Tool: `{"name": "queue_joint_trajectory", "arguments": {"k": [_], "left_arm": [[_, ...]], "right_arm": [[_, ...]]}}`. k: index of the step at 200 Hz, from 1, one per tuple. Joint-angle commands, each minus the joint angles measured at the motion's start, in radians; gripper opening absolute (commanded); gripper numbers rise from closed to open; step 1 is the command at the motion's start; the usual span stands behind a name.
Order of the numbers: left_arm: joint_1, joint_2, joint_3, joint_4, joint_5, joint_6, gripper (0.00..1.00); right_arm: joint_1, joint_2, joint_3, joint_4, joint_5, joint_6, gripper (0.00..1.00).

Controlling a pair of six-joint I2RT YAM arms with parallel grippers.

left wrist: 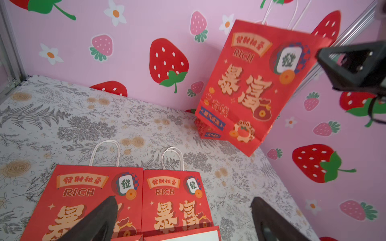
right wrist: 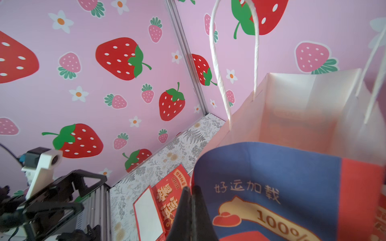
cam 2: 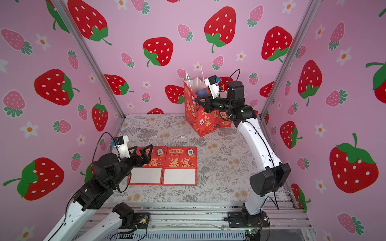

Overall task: Put away the paper bag
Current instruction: Pick up the paper bag from the center of the board, then press the paper bag.

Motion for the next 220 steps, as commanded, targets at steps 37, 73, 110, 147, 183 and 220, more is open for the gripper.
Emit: {"name": "queue_joint_trajectory", "arguments": {"k": [37, 73, 110, 147, 183, 220], "left_arm": [[0.179, 0.129, 0.162, 0.074, 0.521, -0.08, 1.0], [0.201, 0.217, 0.127, 0.293, 0.781, -0.185, 1.0], [0.2, 0.304, 0.101, 0.527, 0.946, -0.321, 0.98], [0.2, 0.335, 0.137, 0.553, 1.016, -0.321, 0.93], [0.194, 0.35, 0.141, 0.549, 1.046, -0.301, 0.92], [0.193, 0.366, 0.108, 0.575, 1.049, -0.295, 0.92]], "right_arm": [[-0.024, -0.313, -0.176, -0.163, -0.127, 0.036, 0.0], [-0.039, -0.41, -0.22, -0.218, -0.276, 0.086, 0.0], [-0.04, -0.456, -0.257, -0.195, -0.424, 0.166, 0.0], [-0.041, -0.488, -0.295, -0.095, -0.521, 0.266, 0.0], [-0.041, -0.497, -0.319, -0.003, -0.574, 0.344, 0.0], [-0.042, -0.502, -0.322, 0.049, -0.614, 0.393, 0.0]]}}
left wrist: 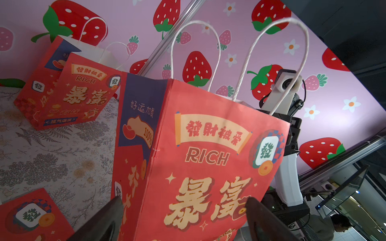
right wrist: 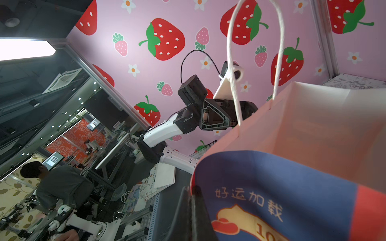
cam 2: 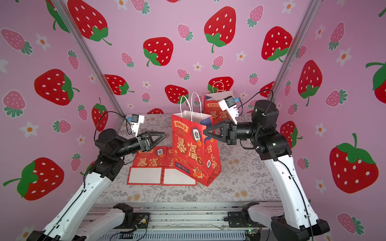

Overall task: Put away the paper bag
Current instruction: Press the paper bag.

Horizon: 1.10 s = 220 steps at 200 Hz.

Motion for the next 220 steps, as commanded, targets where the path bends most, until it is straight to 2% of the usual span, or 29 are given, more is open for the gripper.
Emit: {"name": "queue_joint_trajectory", "arguments": {"k": [1, 36, 85, 106, 152, 220], "left_arm": [[-0.001, 0.01, 0.003, 0.059, 0.034, 0.01, 0.92], [-0.034, 0.048, -0.011, 0.129, 0.045, -0.015, 0.92], [-0.125, 0.113, 0.027, 0.124, 0.068, 0.028, 0.89], [-0.126, 0.11, 0.021, 0.14, 0.068, 0.024, 0.76], [-0.127, 0.091, 0.028, 0.173, 0.076, -0.004, 0.3], [-0.134, 0.061, 0.037, 0.201, 0.076, -0.038, 0.18]], "right_arm": [[-0.004, -0.022, -0.002, 0.086, -0.065, 0.056, 0.0], [-0.005, -0.029, -0.003, 0.116, -0.09, 0.086, 0.0], [-0.004, -0.04, -0.017, 0.195, -0.098, 0.148, 0.0], [-0.005, -0.041, -0.021, 0.195, -0.096, 0.15, 0.0], [-0.005, -0.053, -0.038, 0.194, -0.085, 0.148, 0.0], [-0.005, -0.065, -0.049, 0.194, -0.065, 0.152, 0.0]]}}
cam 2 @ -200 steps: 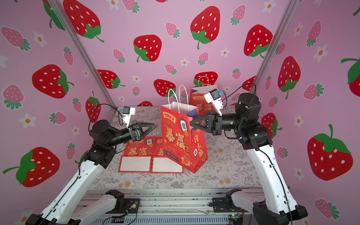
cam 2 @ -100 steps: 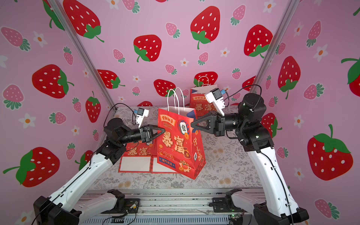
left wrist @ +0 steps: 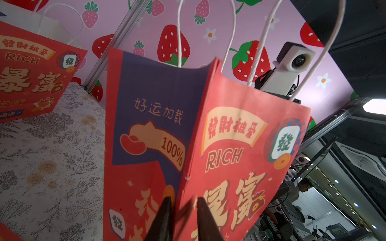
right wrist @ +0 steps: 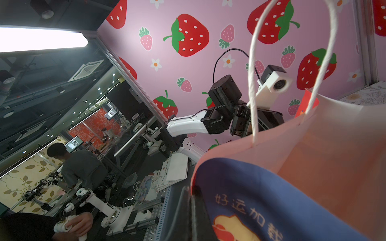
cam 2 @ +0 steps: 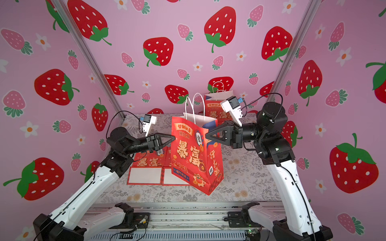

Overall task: Put away the paper bag
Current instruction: Press the paper bag.

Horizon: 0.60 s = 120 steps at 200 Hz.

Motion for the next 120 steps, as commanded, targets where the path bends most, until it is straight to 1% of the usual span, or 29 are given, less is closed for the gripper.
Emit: {"name": "queue_joint_trajectory", "arguments": {"k": [1, 33, 35, 39, 51, 74, 81, 93, 104, 108, 111, 120], "left_arm": [[-0.008, -0.029, 0.038, 0.057, 0.02, -0.008, 0.17], [-0.008, -0.064, 0.045, 0.02, -0.011, 0.001, 0.07], [-0.008, -0.067, 0.046, 0.015, -0.014, 0.004, 0.03], [-0.008, -0.072, 0.049, 0.004, -0.02, 0.008, 0.0], [-0.008, -0.089, 0.053, -0.017, -0.039, 0.015, 0.0], [-0.006, -0.121, 0.059, -0.048, -0.068, 0.017, 0.0], [-0.008, -0.127, 0.063, -0.057, -0.072, 0.018, 0.0], [-0.007, -0.137, 0.069, -0.063, -0.077, 0.016, 0.0], [-0.007, -0.145, 0.078, -0.076, -0.086, 0.016, 0.0], [-0.007, -0.147, 0.081, -0.079, -0.087, 0.017, 0.0], [-0.007, -0.149, 0.083, -0.079, -0.086, 0.016, 0.0], [-0.005, -0.152, 0.092, -0.079, -0.088, 0.008, 0.0]], "right_arm": [[-0.005, -0.013, -0.01, 0.023, 0.012, 0.008, 0.0], [-0.006, -0.03, -0.028, 0.017, 0.058, 0.013, 0.0], [-0.006, -0.031, -0.03, 0.016, 0.062, 0.013, 0.0], [-0.007, -0.035, -0.034, 0.014, 0.073, 0.013, 0.0], [-0.012, -0.048, -0.046, 0.005, 0.106, 0.012, 0.01], [-0.022, -0.078, -0.081, 0.002, 0.174, 0.013, 0.11], [-0.026, -0.09, -0.094, 0.002, 0.199, 0.013, 0.16], [-0.033, -0.108, -0.115, -0.01, 0.247, 0.006, 0.29], [-0.04, -0.128, -0.13, -0.037, 0.292, -0.01, 0.47], [-0.042, -0.137, -0.134, -0.052, 0.311, -0.019, 0.51], [-0.044, -0.141, -0.137, -0.064, 0.326, -0.027, 0.58], [-0.046, -0.16, -0.145, -0.098, 0.371, -0.051, 0.71]]}}
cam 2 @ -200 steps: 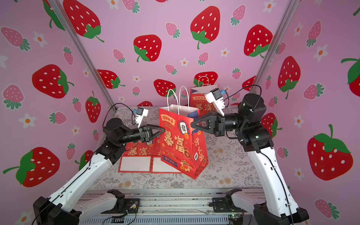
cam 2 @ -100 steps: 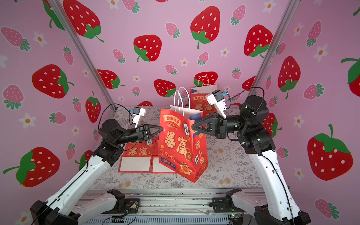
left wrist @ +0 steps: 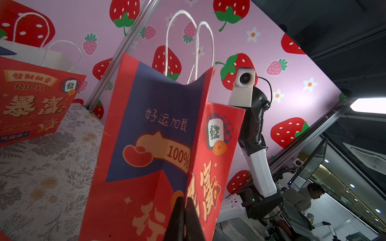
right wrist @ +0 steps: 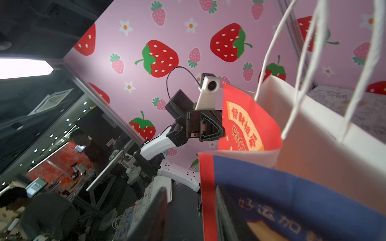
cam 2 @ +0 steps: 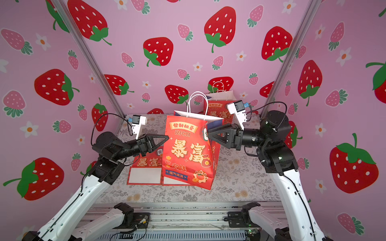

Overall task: Put away the paper bag
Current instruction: Press the paper bag.

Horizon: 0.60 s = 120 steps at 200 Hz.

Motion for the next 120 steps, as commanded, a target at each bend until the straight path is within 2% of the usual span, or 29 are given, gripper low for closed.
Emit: {"name": "queue_joint_trajectory", "arguments": {"k": [1, 18, 38, 66, 120], "left_arm": [[-0.003, -0.019, 0.064, 0.002, -0.017, 0.003, 0.0], [0.003, -0.019, 0.079, 0.025, -0.013, -0.03, 0.0], [0.015, -0.003, 0.101, 0.06, 0.004, -0.082, 0.0], [0.037, 0.028, 0.128, 0.138, 0.035, -0.166, 0.0], [0.106, 0.074, 0.178, 0.228, 0.09, -0.301, 0.0]], "right_arm": [[-0.011, -0.047, -0.02, -0.076, 0.143, -0.054, 0.72], [-0.016, -0.08, -0.036, -0.148, 0.245, -0.098, 0.9], [-0.024, -0.137, -0.072, -0.215, 0.368, -0.125, 1.0], [-0.046, -0.191, -0.155, -0.276, 0.483, -0.141, 0.99], [-0.098, -0.293, -0.381, -0.234, 0.473, -0.083, 0.99]]}}
